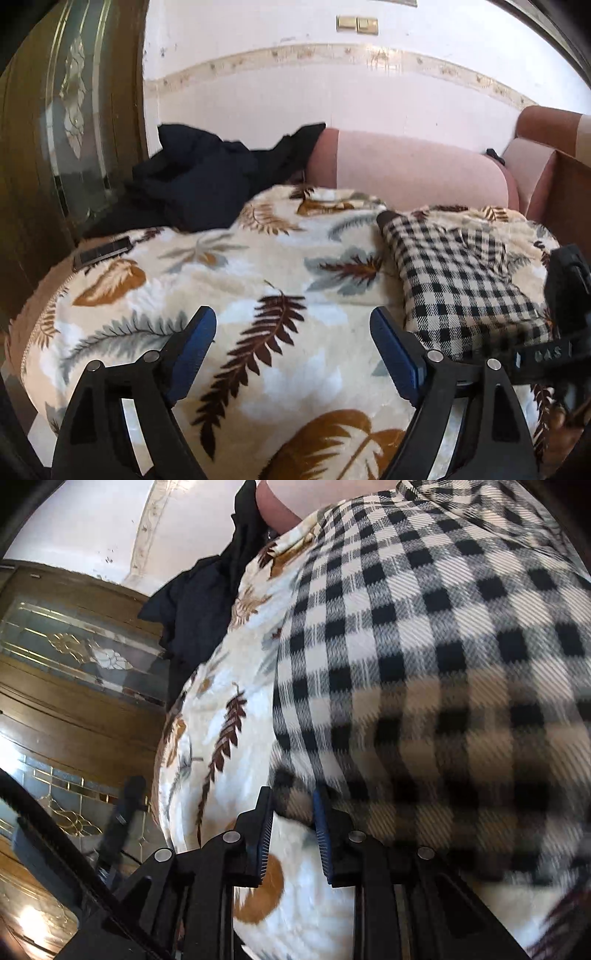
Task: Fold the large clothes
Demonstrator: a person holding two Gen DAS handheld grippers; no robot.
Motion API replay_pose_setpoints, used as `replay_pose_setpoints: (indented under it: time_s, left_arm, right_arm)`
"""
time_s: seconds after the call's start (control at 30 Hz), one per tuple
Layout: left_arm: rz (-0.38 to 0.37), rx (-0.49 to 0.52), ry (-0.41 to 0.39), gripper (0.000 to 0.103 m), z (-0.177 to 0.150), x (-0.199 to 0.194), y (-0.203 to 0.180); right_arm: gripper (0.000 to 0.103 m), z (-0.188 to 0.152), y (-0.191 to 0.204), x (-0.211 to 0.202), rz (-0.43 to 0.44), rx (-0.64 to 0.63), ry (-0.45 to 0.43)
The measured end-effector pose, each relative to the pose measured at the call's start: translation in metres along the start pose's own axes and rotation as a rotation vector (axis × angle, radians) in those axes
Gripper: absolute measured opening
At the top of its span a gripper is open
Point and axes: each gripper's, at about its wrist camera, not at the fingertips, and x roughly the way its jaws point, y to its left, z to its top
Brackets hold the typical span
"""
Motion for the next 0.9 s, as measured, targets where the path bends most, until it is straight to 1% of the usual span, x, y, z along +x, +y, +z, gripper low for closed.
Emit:
replay_pose_setpoints:
  time_s: [0.03,0.1,0.13,0.17,0.2,0.23,0.27,0.33,0.4,0.5,0.53,0.57,0.6,0.7,0.77,0.9]
  left_arm:
    - [-0.005,-0.001,-0.003,0.085,0.001,-0.002,0.0]
    - [-0.035,0.004,0.006,0.085,0.002,-0.005,-0.002]
    - [-0.047,0.006,0.009,0.085,0.002,-0.006,-0.003]
    - [-0.048,0.01,0.008,0.085,0.002,-0.007,-0.006]
    - [-0.049,0.017,0.008,0.085,0.002,-0.008,-0.008]
    - [-0.053,0.029,0.012,0.085,0.001,-0.009,-0.012]
    - [-0.063,0.045,0.026,0.085,0.001,-0.008,-0.016]
    - [-0.081,0.054,0.049,0.085,-0.003,-0.006,-0.022]
    - [-0.096,0.052,0.072,0.085,-0.007,-0.003,-0.025]
    - [-0.133,0.051,0.139,0.085,-0.015,0.008,-0.032]
    - [-0.14,0.052,0.161,0.085,-0.018,0.011,-0.034]
    - [-0.144,0.054,0.183,0.085,-0.021,0.015,-0.037]
    - [-0.147,0.058,0.211,0.085,-0.026,0.02,-0.04]
    - [-0.157,0.066,0.266,0.085,-0.037,0.03,-0.048]
    - [-0.157,0.07,0.295,0.085,-0.044,0.035,-0.052]
    - [-0.159,0.083,0.365,0.085,-0.06,0.048,-0.055]
  right_arm:
    - [0.025,-0.004,0.001,-0.01,-0.014,-0.006,-0.005]
    - [0.025,-0.008,0.006,-0.035,-0.039,-0.028,-0.073]
    - [0.027,-0.008,0.007,-0.047,-0.072,-0.04,-0.111]
    - [0.031,-0.007,0.005,-0.059,-0.116,-0.045,-0.148]
    - [0.033,-0.006,0.001,-0.067,-0.15,-0.038,-0.175]
    - [0.034,-0.004,-0.009,-0.076,-0.199,-0.008,-0.202]
    - [0.035,-0.002,-0.023,-0.083,-0.266,0.041,-0.21]
    - [0.035,-0.002,-0.044,-0.089,-0.368,0.125,-0.204]
    - [0.035,-0.01,-0.055,-0.098,-0.376,0.164,-0.221]
    - [0.035,-0.026,-0.043,-0.11,-0.438,0.121,-0.27]
    - [0.039,-0.03,-0.037,-0.111,-0.465,0.096,-0.292]
    - [0.045,-0.035,-0.031,-0.111,-0.504,0.067,-0.316]
    - [0.048,-0.038,-0.028,-0.111,-0.525,0.053,-0.327]
    - [0.049,-0.042,-0.02,-0.104,-0.584,-0.007,-0.342]
    - [0.049,-0.041,-0.015,-0.096,-0.599,-0.017,-0.344]
    - [0.049,-0.044,-0.019,-0.097,-0.601,-0.012,-0.343]
